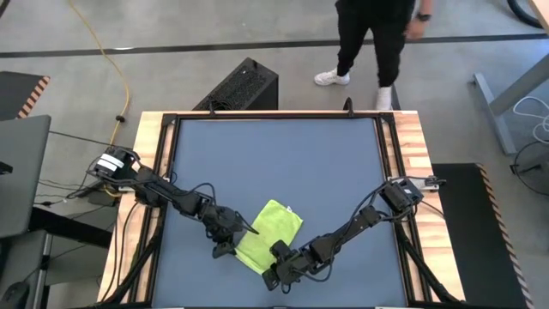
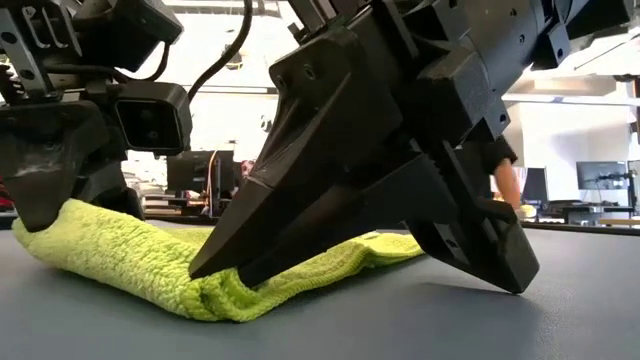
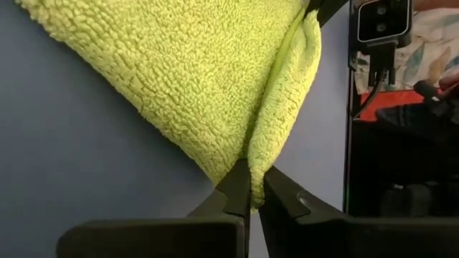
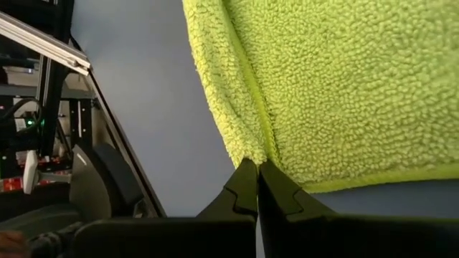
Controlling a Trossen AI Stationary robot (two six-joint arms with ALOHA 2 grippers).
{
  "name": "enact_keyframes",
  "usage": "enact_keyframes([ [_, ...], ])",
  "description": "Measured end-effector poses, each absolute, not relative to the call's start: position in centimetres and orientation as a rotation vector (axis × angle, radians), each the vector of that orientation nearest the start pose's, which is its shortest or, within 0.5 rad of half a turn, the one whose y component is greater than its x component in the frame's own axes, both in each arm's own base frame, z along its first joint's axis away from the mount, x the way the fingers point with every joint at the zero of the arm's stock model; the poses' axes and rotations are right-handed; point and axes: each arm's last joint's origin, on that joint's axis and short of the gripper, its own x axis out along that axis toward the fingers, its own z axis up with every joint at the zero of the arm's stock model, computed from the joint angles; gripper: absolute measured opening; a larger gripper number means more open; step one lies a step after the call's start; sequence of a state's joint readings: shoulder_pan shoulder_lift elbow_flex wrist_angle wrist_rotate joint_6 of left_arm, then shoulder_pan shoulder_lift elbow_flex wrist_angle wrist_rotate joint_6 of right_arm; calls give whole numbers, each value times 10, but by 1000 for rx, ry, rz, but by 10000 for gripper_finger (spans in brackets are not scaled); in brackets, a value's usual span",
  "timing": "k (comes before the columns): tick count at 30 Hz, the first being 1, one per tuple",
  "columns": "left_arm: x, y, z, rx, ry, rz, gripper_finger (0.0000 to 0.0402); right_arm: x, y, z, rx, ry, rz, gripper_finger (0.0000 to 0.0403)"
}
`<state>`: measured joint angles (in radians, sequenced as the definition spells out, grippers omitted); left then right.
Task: Roll towel
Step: Roll the green towel
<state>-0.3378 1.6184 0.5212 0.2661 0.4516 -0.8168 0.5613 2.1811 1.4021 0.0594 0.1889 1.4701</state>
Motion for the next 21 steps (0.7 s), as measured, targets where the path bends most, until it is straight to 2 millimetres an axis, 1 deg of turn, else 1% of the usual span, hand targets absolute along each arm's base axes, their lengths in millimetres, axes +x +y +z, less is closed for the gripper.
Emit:
enact_keyframes([
  [5, 247, -99, 110, -779, 1143, -304, 53, 391, 240, 126, 1124, 793, -212, 16],
  [8, 249, -94, 111, -768, 1186, -250, 87, 391, 240, 125, 1122, 796, -216, 16],
  [12, 254, -85, 115, -719, 1216, -264, 123, 391, 240, 125, 1115, 799, -217, 16],
  [17, 257, -79, 122, -712, 1208, -357, 141, 391, 239, 125, 1113, 801, -220, 16],
  [19, 251, -78, 125, -679, 1226, -389, 141, 391, 239, 125, 1113, 802, -221, 16],
  [21, 244, -78, 133, -602, 1222, -392, 141, 390, 239, 125, 1111, 804, -223, 16],
])
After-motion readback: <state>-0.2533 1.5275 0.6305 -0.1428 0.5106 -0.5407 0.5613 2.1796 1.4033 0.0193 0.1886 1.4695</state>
